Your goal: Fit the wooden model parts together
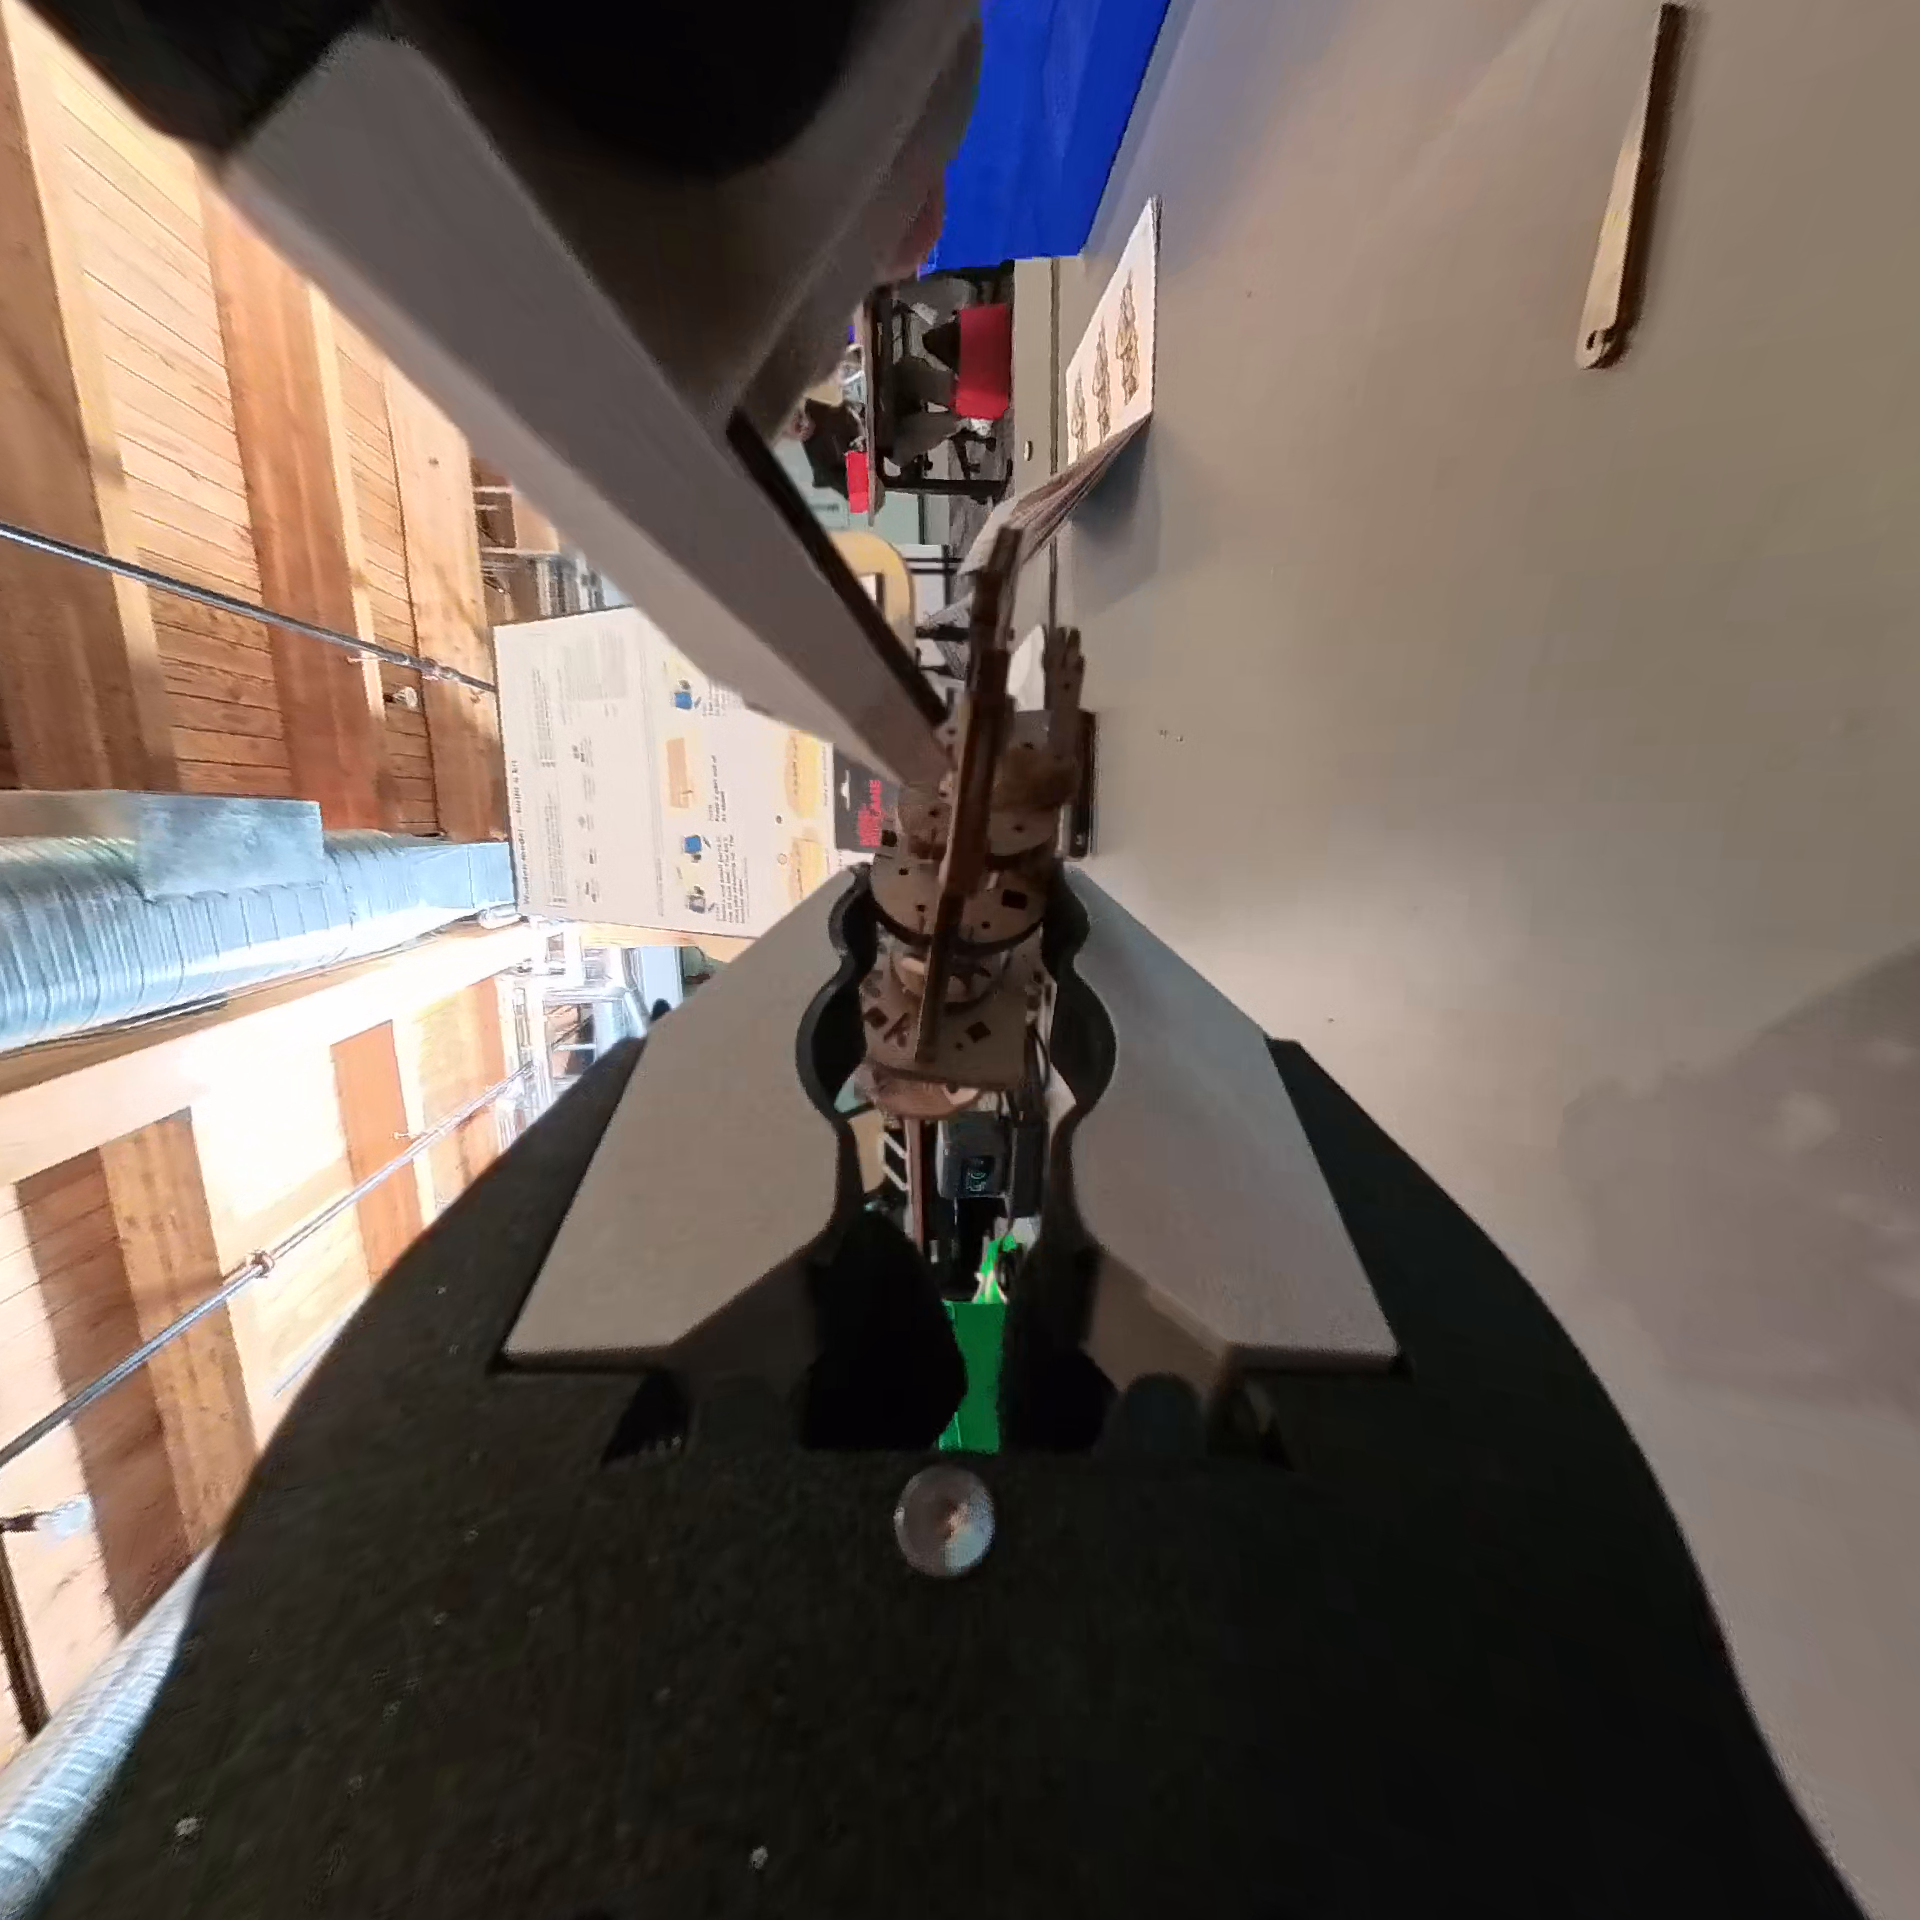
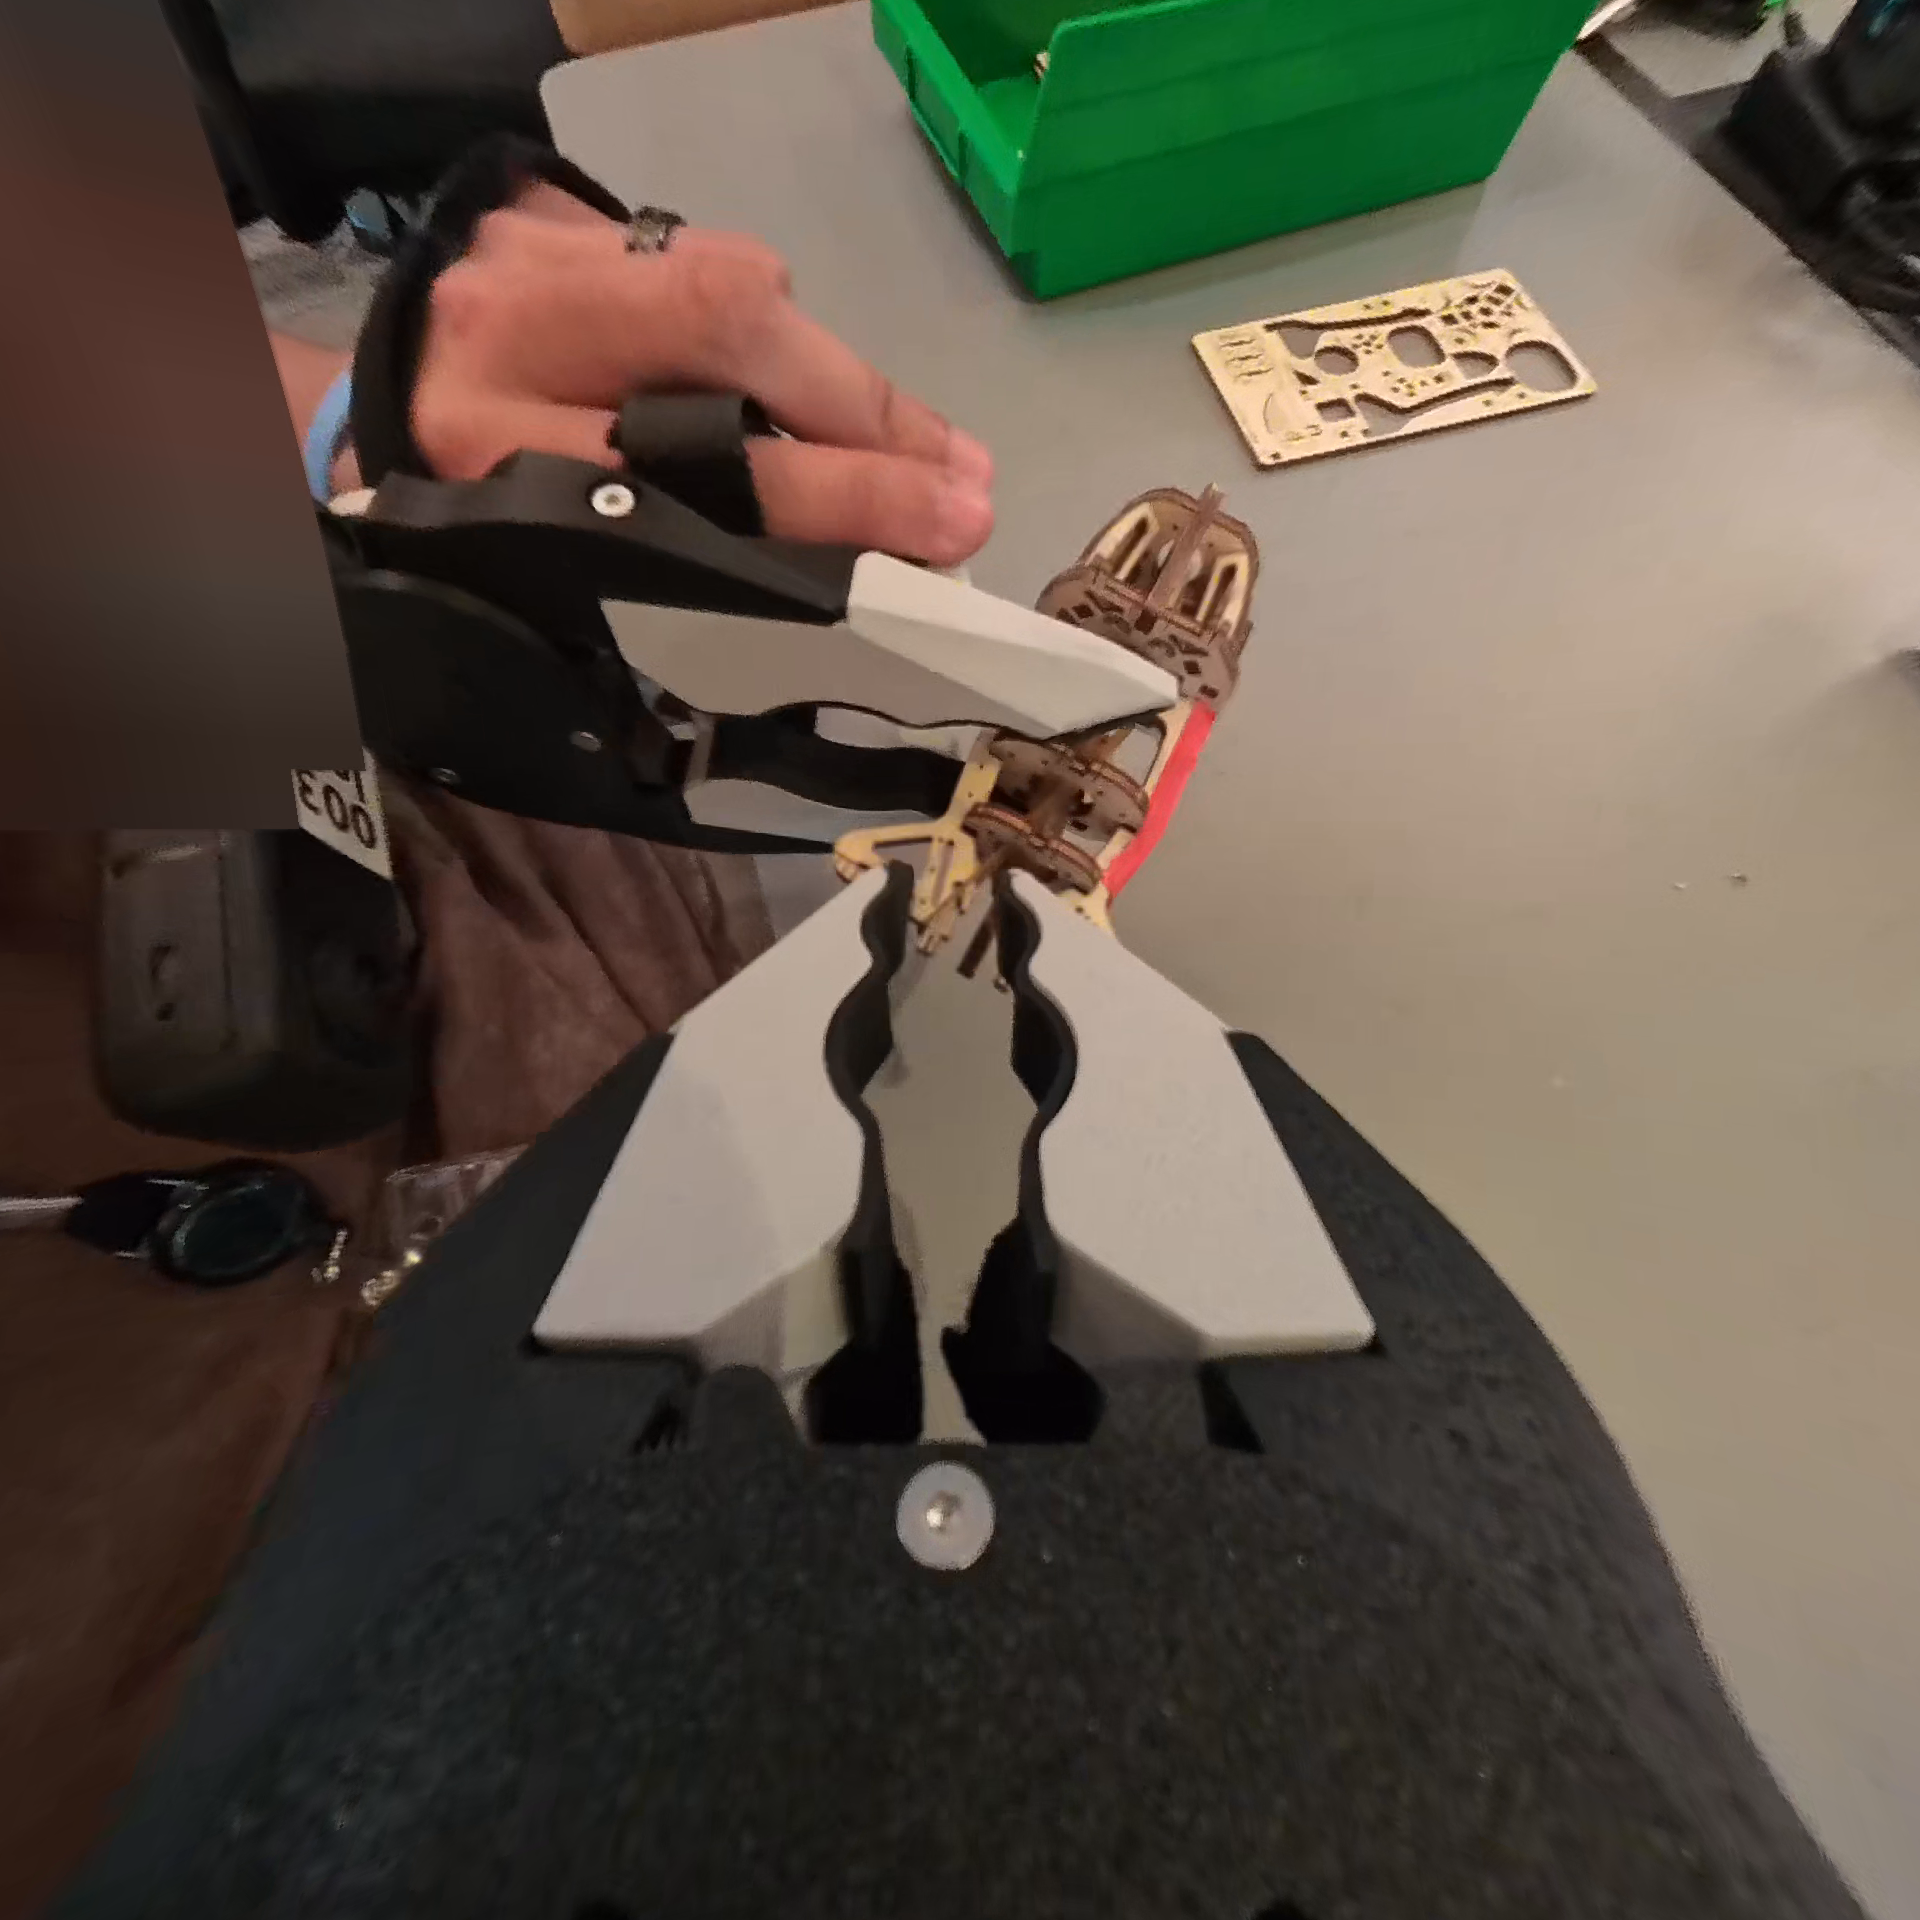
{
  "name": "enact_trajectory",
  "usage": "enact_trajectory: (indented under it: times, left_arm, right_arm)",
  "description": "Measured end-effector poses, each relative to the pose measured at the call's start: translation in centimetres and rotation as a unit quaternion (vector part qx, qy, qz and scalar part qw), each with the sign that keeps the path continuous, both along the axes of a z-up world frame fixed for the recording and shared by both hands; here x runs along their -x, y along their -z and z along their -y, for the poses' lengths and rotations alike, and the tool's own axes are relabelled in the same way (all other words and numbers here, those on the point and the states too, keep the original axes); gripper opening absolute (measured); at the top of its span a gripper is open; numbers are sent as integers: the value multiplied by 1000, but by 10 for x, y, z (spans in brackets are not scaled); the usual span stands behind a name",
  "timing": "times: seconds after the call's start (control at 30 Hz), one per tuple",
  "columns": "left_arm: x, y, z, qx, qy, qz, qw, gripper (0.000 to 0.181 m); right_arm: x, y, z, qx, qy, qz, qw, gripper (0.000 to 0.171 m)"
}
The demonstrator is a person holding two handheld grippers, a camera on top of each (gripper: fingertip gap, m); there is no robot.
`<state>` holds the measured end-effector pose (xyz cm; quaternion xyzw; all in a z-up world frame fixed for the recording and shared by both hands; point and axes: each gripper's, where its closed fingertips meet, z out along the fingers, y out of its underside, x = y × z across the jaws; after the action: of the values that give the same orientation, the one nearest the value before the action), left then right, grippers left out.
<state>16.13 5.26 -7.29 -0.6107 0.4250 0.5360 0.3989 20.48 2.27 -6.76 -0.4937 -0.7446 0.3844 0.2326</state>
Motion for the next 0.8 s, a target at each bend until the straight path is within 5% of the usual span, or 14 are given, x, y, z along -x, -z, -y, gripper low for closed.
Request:
enact_trajectory:
  times: [0.8]
  left_arm:
    - [-4,5,1,9,0,-5,1000,28]
  right_arm:
    - [-10,-8,5,43,26,7,999,0]
